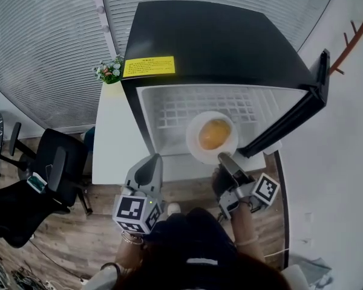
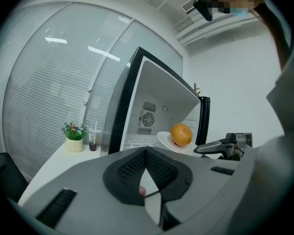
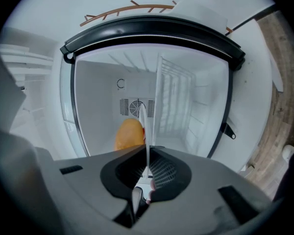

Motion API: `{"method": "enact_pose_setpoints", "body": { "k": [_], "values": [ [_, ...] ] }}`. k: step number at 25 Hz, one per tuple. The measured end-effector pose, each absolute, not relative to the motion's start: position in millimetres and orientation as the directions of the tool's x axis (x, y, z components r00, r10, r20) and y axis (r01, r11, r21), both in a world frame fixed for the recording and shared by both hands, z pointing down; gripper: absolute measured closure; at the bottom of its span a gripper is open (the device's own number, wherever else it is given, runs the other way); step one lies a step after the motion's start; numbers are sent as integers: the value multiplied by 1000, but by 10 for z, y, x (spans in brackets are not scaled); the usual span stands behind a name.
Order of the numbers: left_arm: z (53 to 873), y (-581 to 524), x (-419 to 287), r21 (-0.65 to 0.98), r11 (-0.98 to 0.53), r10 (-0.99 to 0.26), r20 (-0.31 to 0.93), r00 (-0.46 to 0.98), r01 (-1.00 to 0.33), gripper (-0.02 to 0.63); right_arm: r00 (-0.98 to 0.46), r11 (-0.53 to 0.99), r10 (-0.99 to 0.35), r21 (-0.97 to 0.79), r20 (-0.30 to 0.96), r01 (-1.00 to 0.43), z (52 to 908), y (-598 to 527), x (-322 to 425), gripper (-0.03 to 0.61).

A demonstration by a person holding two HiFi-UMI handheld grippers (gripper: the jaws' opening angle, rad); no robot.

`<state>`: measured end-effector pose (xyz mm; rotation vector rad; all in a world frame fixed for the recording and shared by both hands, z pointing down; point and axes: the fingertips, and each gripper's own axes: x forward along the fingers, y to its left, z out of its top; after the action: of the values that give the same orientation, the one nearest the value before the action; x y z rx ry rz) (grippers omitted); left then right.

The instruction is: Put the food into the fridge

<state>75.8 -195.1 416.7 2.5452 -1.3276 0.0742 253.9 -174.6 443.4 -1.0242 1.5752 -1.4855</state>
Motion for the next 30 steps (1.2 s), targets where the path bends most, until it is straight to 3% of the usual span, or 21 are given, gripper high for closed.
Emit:
{"method": "enact_pose_setpoints", "body": {
  "k": [14,30],
  "values": [
    [4190,-1977,735,223,-510,-820,166,548,-831,609,-387,-33,-921,-998,48,-45,4466,-1923,2722,566],
    [4088,-2099,1003,231,-462,-848,169,502,-857,609,-455,-89,-886,-996,89,-22,4518,-2198,2819,566]
  ]
}}
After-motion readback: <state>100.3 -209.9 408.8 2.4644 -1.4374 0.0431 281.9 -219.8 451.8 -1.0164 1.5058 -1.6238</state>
